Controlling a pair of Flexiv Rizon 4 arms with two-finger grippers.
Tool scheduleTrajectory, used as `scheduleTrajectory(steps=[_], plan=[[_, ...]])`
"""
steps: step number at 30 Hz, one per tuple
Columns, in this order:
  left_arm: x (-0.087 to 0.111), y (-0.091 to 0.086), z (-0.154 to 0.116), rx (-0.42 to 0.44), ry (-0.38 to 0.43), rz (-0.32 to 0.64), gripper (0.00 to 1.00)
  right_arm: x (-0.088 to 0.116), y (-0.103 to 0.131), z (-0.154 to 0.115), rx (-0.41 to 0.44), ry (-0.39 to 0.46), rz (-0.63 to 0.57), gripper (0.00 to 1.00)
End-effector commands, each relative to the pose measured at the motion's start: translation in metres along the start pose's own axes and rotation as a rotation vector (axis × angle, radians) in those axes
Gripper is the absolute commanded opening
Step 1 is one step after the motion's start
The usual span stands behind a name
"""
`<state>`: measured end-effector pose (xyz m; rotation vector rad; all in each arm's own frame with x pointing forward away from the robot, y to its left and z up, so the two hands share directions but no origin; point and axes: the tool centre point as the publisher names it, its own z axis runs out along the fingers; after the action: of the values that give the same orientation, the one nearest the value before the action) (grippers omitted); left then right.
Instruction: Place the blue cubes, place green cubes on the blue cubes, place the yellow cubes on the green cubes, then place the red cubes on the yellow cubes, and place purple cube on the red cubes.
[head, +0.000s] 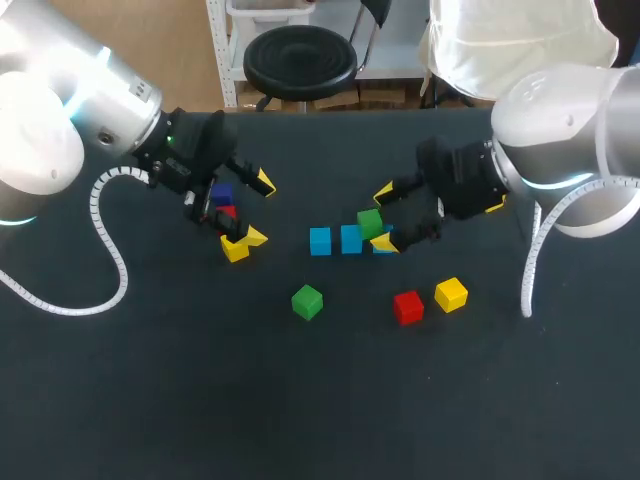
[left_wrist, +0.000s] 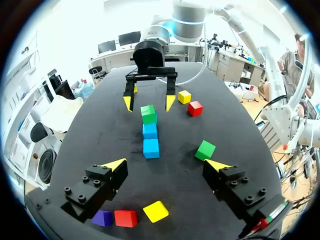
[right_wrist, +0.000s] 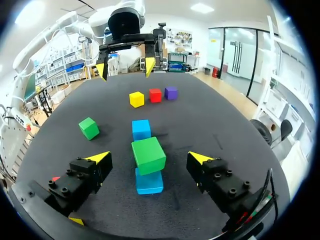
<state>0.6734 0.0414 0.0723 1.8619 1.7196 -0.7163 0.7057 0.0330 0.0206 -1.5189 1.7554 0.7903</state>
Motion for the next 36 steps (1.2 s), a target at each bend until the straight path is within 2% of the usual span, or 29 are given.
scheduleTrajectory(steps=[1, 17, 18, 19, 21, 29, 31, 36], plan=[[0.001, 0.0, 0.0, 0.0, -0.004, 0.004, 1.0, 0.001, 0.0, -0.008, 0.004, -0.01, -0.022, 1.0], [0.001, 0.0, 0.0, 0.0, -0.004, 0.004, 1.0, -0.006, -0.013, -0.007, -0.109, -0.018, -0.123, 1.0], [0.001, 0.0, 0.0, 0.0, -0.004, 0.004, 1.0, -0.006, -0.013, -0.006, -0.109, -0.018, -0.123, 0.96], [0.001, 0.0, 0.0, 0.0, -0.004, 0.004, 1.0, -0.006, -0.013, -0.006, -0.113, -0.018, -0.124, 0.89], [0.001, 0.0, 0.0, 0.0, -0.004, 0.004, 1.0, -0.007, -0.013, -0.003, -0.126, -0.019, -0.13, 0.82], [0.001, 0.0, 0.0, 0.0, -0.004, 0.004, 1.0, -0.009, -0.011, 0.004, -0.152, -0.018, -0.139, 0.69], [0.001, 0.0, 0.0, 0.0, -0.004, 0.004, 1.0, -0.008, -0.01, 0.004, -0.153, -0.017, -0.137, 0.51], [0.001, 0.0, 0.0, 0.0, -0.004, 0.004, 1.0, -0.005, -0.007, 0.005, -0.154, -0.014, -0.127, 0.39]])
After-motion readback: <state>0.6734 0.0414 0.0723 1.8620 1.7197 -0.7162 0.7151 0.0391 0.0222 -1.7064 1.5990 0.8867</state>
